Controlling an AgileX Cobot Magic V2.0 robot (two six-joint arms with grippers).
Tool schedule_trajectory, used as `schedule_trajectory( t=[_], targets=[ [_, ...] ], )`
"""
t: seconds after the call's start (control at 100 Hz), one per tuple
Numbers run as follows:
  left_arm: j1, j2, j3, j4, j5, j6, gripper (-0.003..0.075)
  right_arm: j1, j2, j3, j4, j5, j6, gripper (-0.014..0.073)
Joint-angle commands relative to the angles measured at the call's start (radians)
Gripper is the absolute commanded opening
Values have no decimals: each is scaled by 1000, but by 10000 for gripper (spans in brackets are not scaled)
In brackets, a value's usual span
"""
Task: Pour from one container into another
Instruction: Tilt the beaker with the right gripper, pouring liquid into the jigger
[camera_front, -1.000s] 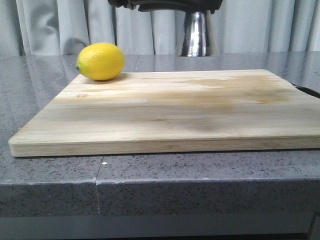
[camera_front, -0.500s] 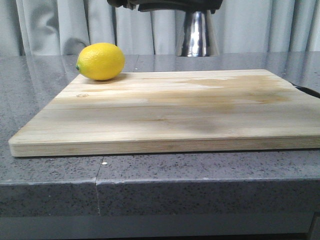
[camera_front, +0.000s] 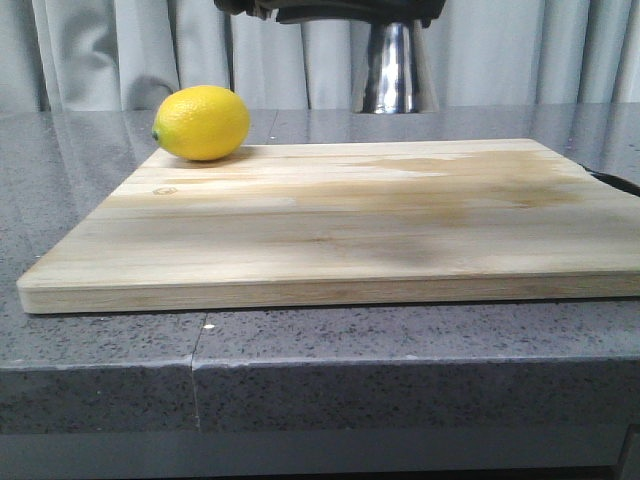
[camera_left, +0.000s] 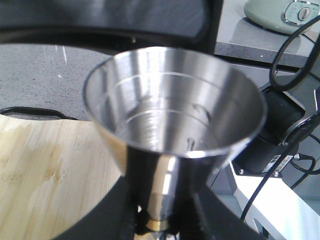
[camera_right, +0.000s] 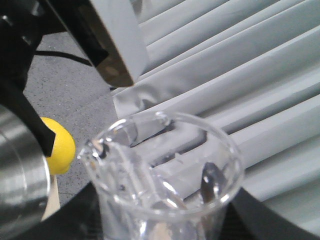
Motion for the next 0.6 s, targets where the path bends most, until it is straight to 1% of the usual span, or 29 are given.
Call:
schedule_trajectory(
  t=[0.0, 0.13, 0.3, 0.48, 0.59],
  targets=[
    [0, -43, -26, -73, 39, -8, -20, 0, -30, -37, 31, -60, -29, 151],
    [0, -43, -26, -73, 39, -8, -19, 0, -30, -37, 31, -61, -29, 151],
    [0, -43, -26, -73, 39, -8, -20, 0, -30, -37, 31, -61, -106, 151],
    [0, -43, -26, -73, 39, -8, -19, 0, -30, -37, 31, -61, -124, 151],
    [0, -43, -26, -73, 39, -8, -19, 0, -30, -37, 31, -61, -173, 151]
  ],
)
